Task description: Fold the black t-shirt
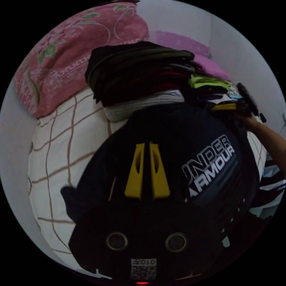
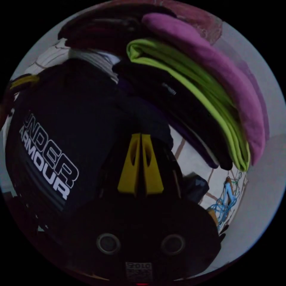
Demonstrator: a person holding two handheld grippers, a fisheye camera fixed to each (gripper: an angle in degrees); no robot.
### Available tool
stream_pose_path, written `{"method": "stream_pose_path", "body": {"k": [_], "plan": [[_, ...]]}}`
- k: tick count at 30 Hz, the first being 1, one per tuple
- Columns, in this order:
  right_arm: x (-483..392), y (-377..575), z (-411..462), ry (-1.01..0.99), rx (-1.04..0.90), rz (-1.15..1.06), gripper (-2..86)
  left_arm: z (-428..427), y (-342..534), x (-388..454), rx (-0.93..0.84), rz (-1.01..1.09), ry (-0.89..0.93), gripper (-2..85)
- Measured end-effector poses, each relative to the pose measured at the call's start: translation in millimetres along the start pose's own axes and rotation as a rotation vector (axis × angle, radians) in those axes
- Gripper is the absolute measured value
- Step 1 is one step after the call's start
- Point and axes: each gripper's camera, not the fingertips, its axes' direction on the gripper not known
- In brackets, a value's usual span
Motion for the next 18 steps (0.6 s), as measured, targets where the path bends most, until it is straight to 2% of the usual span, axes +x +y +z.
{"method": "stream_pose_path", "body": {"k": [3, 7, 9, 11, 18], "plan": [[-14, -14, -8, 0.007, 0.016, 0.048, 1.2, -31, 43, -8, 0.001, -0.084, -0.063, 3.6], [-50, -15, -59, 0.095, 0.239, 0.089, 1.9, -64, 107, -45, -0.048, -0.288, -0.117, 5.8], [-72, -20, -78, 0.030, 0.324, 0.036, 2.6, -76, 147, -78, -0.108, -0.422, -0.137, 6.9], [-109, -40, -95, -0.103, 0.338, -0.120, 3.6, -80, 171, -104, -0.142, -0.499, -0.118, 7.7], [-232, -148, -125, -0.409, 0.353, -0.418, 7.6, -78, 216, -177, -0.077, -0.637, -0.037, 10.0]]}}
